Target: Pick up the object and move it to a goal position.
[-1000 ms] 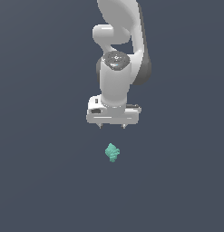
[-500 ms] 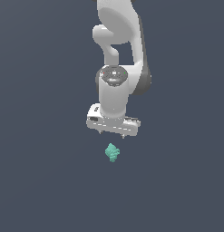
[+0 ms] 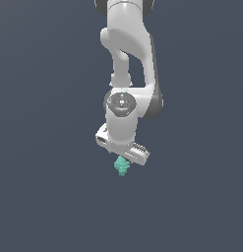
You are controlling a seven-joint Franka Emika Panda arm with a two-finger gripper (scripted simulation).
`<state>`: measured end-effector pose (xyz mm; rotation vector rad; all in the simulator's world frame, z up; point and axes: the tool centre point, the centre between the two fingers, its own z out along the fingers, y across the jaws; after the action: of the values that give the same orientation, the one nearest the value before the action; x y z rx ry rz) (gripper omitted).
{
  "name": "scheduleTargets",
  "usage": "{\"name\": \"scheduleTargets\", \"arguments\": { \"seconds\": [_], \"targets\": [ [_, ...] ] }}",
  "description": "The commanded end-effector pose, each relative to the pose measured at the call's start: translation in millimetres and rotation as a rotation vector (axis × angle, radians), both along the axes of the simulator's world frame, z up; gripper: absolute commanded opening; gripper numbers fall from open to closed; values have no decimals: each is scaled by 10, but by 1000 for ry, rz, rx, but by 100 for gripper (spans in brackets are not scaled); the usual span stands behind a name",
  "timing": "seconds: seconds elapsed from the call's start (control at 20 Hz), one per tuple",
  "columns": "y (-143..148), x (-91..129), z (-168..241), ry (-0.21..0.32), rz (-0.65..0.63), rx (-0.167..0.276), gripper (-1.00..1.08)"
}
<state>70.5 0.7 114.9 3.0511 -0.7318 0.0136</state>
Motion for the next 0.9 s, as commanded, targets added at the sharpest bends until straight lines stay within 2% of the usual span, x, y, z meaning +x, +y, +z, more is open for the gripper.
{"name": "scheduleTargets", "arguments": {
  "seconds": [0.0,0.4,0.85],
  "targets": [
    [0,51,-79,2,-54,3,100],
    [1,134,-232,6,-150,6,100],
    [3,138,-314,7,-157,6,100]
  ]
}}
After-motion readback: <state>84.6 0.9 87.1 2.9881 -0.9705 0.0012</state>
